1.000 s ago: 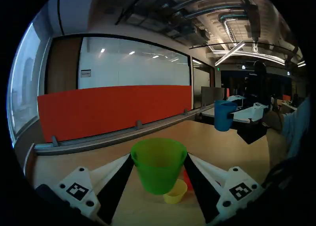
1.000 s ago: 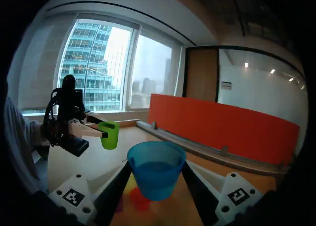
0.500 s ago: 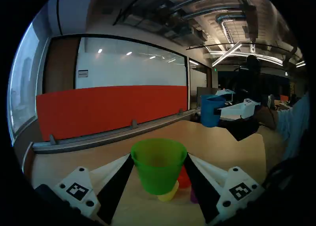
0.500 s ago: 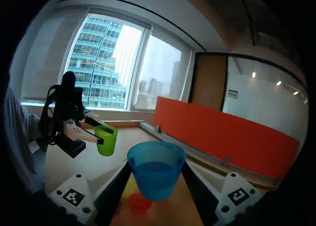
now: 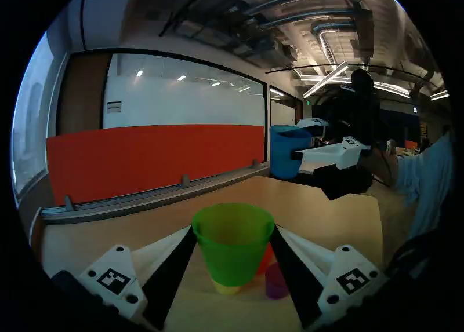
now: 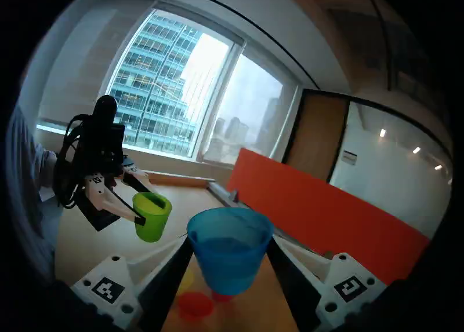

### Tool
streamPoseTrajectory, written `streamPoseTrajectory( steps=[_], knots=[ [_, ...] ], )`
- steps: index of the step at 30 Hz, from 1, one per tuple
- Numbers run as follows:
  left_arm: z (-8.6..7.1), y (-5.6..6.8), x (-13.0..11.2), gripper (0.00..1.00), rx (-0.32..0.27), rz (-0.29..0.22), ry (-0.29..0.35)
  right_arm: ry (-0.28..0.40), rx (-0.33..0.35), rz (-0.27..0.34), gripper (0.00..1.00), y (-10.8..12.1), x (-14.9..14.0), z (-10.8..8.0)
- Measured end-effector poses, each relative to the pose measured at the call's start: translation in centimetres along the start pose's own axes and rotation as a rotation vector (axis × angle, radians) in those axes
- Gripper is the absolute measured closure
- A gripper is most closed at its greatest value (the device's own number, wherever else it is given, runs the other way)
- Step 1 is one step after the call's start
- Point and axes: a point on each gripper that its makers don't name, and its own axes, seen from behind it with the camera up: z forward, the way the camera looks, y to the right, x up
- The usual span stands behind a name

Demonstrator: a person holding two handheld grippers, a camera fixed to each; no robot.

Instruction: Pour water

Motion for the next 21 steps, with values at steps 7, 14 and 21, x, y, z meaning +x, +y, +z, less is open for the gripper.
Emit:
streamPoseTrajectory(
  steps=[7, 14, 21],
  knots=[
    [0.1, 1.1, 0.0, 0.12, -0.023, 0.009, 0.004, 0.005, -0.005, -0.088, 0.11, 0.6, 0.9, 0.7],
    [0.2, 1.9, 0.1, 0.13, -0.036, 0.01, 0.01, 0.01, -0.008, -0.182, 0.11, 0.9, 2.0, 1.6],
    [0.2, 2.5, 0.5, 0.12, -0.05, 0.005, 0.025, 0.006, -0.005, -0.278, 0.11, 0.8, 3.1, 2.9]
  ],
)
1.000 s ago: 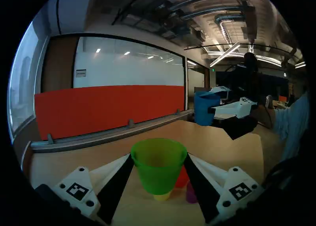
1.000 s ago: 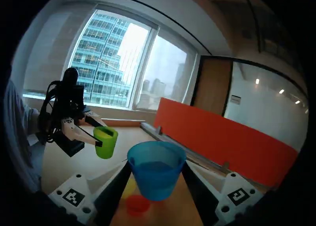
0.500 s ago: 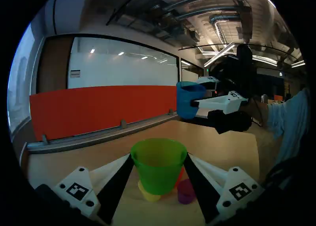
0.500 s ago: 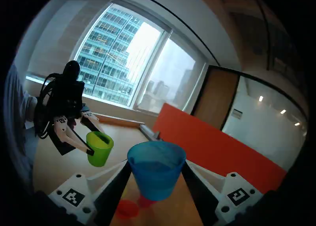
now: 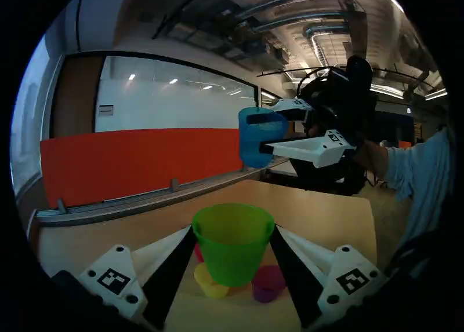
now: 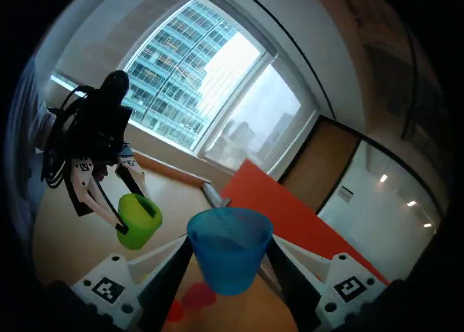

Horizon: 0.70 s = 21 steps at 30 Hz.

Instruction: Pour water

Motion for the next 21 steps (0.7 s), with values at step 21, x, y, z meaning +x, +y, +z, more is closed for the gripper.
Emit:
streamPoseTrajectory(
  steps=[21],
  knots=[
    [0.5, 0.8, 0.5, 0.12, -0.026, 0.003, 0.005, 0.019, 0.008, -0.274, 0.11, 1.2, 3.5, 4.4]
  ],
)
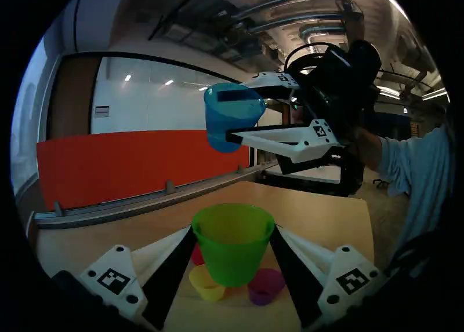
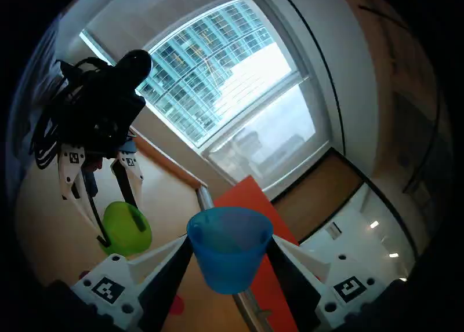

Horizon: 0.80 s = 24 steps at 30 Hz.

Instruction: Pour water

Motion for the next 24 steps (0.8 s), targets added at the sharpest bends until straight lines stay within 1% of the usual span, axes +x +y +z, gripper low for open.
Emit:
streamPoseTrajectory(
  steps=[15, 18, 24],
  knots=[
    [0.7, 0.0, 0.1, 0.13, -0.015, -0.005, 0.001, -0.004, -0.015, -0.155, 0.11, 1.3, 0.6, 1.5],
    [0.8, 0.1, 0.2, 0.13, -0.017, -0.004, 0.0, -0.003, -0.022, -0.175, 0.11, 1.6, 0.8, 1.6],
    [0.8, 0.1, 0.2, 0.13, -0.02, -0.002, -0.001, 0.0, -0.031, -0.193, 0.11, 2.0, 0.8, 1.6]
  ],
)
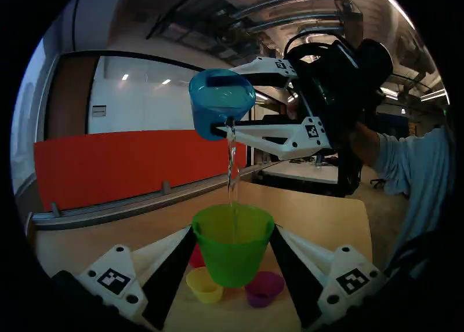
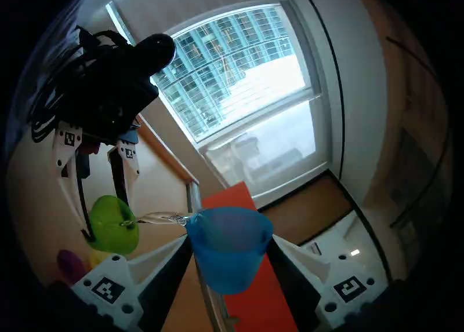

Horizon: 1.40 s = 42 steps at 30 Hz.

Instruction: Pour water

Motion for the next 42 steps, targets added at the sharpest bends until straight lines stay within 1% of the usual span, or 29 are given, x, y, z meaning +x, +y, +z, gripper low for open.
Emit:
streamPoseTrajectory(
  steps=[11, 18, 27, 35, 42],
  knots=[
    [0.0, 0.3, 0.4, 0.13, -0.004, 0.0, 0.005, -0.003, -0.012, -0.062, 0.11, 0.6, 0.0, 0.1],
    [0.0, 0.4, 0.7, 0.13, -0.006, 0.004, 0.006, -0.008, -0.025, -0.116, 0.11, 1.1, 0.2, 0.1],
    [-0.1, 0.4, 0.7, 0.13, -0.008, 0.008, 0.007, -0.003, -0.042, -0.155, 0.11, 2.0, 0.7, 0.3],
    [-0.1, 0.5, 0.8, 0.13, -0.007, 0.01, 0.009, -0.004, -0.051, -0.212, 0.11, 2.5, 1.1, 0.6],
    [-0.1, 0.4, 0.8, 0.13, -0.006, 0.011, 0.008, -0.002, -0.058, -0.243, 0.11, 2.8, 1.4, 0.8]
  ],
)
